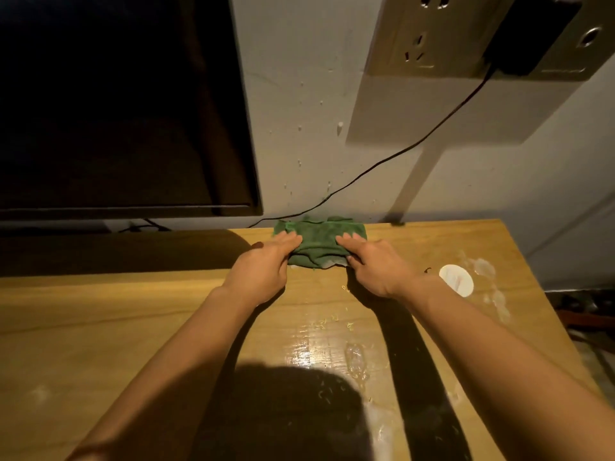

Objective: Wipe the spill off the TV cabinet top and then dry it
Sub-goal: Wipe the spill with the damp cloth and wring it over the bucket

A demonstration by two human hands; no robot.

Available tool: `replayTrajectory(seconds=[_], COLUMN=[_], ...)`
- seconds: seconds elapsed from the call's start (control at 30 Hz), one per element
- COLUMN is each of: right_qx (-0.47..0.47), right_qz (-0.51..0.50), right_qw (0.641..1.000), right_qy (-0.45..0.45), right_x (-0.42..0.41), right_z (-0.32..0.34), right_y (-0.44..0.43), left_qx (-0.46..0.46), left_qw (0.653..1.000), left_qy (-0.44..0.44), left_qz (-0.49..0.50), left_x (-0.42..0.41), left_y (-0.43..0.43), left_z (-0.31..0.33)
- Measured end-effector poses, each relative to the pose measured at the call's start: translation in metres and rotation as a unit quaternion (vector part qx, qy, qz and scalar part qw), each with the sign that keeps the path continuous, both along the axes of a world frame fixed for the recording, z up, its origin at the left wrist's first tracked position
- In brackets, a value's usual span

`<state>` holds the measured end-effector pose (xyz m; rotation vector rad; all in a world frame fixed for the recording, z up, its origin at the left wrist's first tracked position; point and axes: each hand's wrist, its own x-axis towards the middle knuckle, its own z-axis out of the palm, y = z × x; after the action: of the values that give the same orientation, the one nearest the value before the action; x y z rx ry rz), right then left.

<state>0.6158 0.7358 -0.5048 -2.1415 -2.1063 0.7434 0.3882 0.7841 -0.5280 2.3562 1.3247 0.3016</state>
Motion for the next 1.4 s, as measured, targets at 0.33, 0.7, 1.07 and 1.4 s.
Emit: replayTrajectory(seconds=[0.33,0.7,1.07,1.4], right_qx=[0.000,-0.037,-0.028,-0.036], right_qz=[-0.006,0.001,0.021,0.041], right_qw=[1.000,0.999,0.999,0.998], right_qy=[-0.028,-0.036,-0.023,-0.022], right_x=[-0.005,-0.024,-0.043,-0.050], right_z=[0.005,0.016,0.010,0.013], right_y=[-0.008,-0.094,-0.173,-0.235], left_qx=[0.000,-0.009,-0.035,-0.044], left_qw=[1.000,1.000,0.998,0.996], left_qy=[0.000,-0.017,-0.012,-0.032], left_qz=[0.012,0.017,0.047,0.069], left_x=[0.007,-0.017,-0.042,-0.050], left_y=[-0.008,-0.092,-0.179,-0.251], left_z=[0.008,0.012,0.013,0.015])
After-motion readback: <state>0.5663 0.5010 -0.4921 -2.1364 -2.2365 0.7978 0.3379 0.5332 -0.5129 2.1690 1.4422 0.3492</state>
